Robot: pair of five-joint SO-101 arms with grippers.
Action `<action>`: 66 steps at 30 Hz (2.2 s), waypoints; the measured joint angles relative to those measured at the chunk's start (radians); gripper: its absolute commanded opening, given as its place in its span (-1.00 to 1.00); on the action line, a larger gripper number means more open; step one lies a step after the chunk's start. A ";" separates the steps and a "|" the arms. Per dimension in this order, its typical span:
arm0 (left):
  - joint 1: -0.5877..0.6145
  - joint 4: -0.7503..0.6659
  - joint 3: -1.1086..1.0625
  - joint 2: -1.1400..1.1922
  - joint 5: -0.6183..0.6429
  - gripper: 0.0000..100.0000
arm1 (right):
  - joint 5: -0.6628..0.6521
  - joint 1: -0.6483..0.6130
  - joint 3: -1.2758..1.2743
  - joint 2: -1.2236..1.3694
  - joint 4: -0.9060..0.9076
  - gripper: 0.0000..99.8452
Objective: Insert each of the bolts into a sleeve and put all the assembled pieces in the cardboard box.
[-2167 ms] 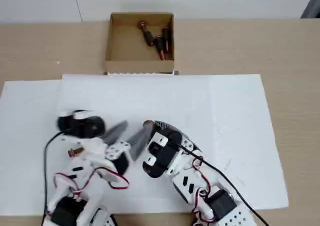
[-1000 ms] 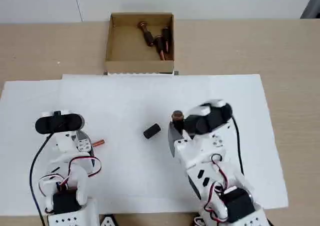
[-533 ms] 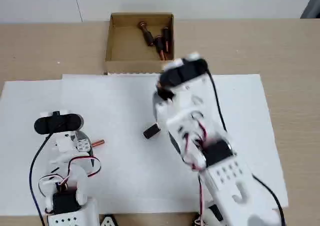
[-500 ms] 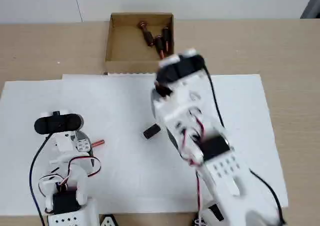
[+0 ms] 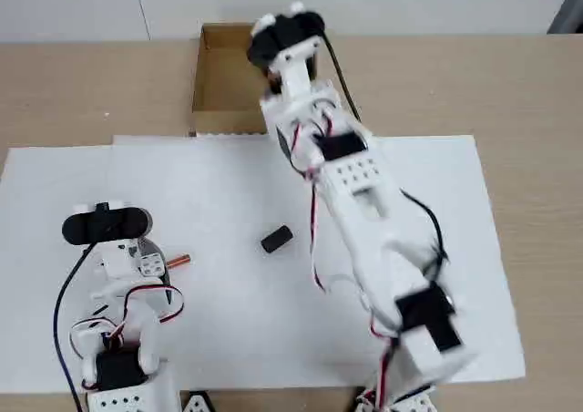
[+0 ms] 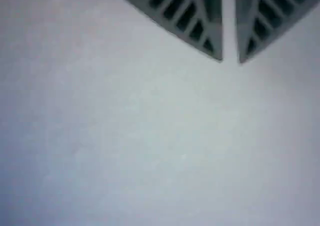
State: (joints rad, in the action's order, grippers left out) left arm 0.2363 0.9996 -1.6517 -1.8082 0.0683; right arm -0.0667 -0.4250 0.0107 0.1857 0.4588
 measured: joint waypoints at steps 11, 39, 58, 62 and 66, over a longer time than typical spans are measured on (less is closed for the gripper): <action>0.000 0.000 0.000 0.000 0.000 -0.99 | -0.281 -0.002 0.480 0.460 0.000 -0.98; 0.000 0.000 0.000 0.000 0.000 -0.99 | -0.394 -0.002 0.615 0.529 0.218 -0.97; 0.000 0.000 0.000 0.000 0.000 -0.99 | -0.394 -0.002 0.620 0.164 1.002 -0.99; 0.000 0.000 0.000 0.000 0.000 -0.99 | -0.394 -0.002 0.620 0.138 1.168 -0.99; 0.000 0.000 0.000 0.000 0.000 -0.99 | -0.394 -0.002 0.620 0.118 1.203 -0.99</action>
State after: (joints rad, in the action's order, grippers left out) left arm 0.2363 0.9996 -1.6517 -1.8082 0.0683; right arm -0.4611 -0.4266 0.6306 0.3038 1.6617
